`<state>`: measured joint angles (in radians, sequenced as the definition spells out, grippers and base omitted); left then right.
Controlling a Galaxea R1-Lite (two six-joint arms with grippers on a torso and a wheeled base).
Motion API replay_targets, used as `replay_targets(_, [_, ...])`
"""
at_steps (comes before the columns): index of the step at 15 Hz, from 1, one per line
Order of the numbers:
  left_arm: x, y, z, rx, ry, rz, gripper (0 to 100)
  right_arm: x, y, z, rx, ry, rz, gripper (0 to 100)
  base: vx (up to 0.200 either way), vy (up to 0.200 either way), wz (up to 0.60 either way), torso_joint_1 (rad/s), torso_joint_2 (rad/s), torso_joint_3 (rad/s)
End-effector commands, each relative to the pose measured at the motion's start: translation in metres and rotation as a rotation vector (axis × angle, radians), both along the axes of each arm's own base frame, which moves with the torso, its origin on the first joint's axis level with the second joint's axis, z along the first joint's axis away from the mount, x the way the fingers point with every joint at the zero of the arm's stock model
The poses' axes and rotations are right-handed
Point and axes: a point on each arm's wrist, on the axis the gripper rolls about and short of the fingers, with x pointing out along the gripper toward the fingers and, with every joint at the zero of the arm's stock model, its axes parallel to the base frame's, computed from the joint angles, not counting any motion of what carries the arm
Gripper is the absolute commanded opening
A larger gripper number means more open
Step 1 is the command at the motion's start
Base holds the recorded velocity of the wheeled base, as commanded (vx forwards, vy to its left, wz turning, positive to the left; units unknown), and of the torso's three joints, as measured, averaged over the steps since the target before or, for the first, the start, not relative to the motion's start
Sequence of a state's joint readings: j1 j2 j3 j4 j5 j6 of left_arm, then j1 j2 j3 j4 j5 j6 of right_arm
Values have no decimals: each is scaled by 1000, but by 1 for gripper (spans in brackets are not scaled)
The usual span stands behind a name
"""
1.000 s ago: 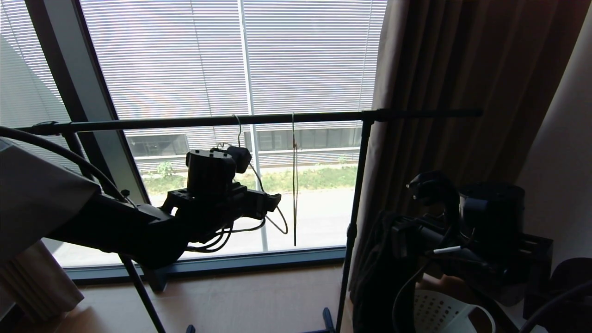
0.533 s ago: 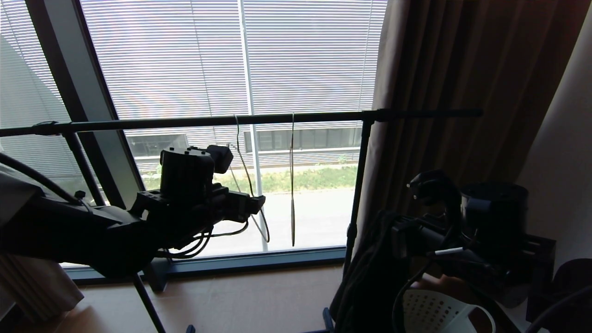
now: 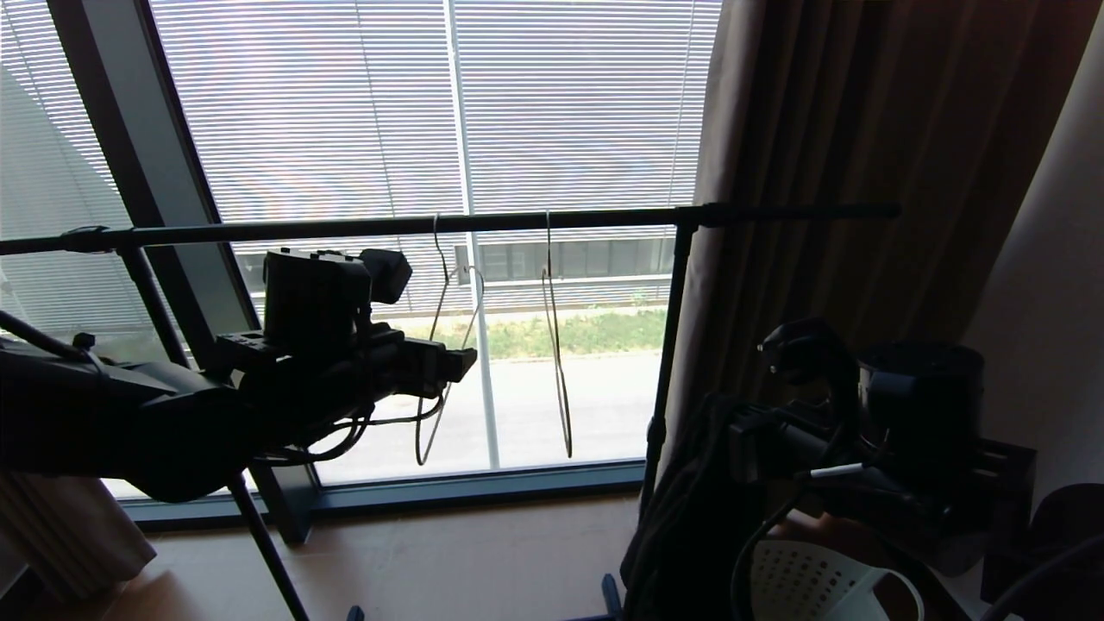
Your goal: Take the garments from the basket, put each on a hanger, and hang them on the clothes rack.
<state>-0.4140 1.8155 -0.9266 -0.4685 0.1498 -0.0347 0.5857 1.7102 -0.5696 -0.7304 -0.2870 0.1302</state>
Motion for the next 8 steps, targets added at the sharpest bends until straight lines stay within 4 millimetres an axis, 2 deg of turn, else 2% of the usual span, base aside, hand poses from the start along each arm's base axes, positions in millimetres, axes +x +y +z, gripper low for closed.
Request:
replay_targets(1, [11, 1, -7, 6, 15, 17, 100, 1, 1, -1, -2, 3, 0, 0, 0, 0, 0, 0, 0, 0])
replay_targets(5, [20, 10, -19, 23, 47, 55, 100, 0, 1, -2, -3, 6, 5, 0, 0, 0, 0, 0, 0, 0])
replay_targets(6, [17, 12, -27, 32, 71, 57, 100, 0, 2, -2, -4, 6, 8, 0, 0, 0, 0, 0, 0, 0])
replay_targets(8, [15, 12, -28, 36, 77, 56, 100, 0, 2, -2, -4, 8, 9, 0, 0, 0, 0, 0, 0, 0])
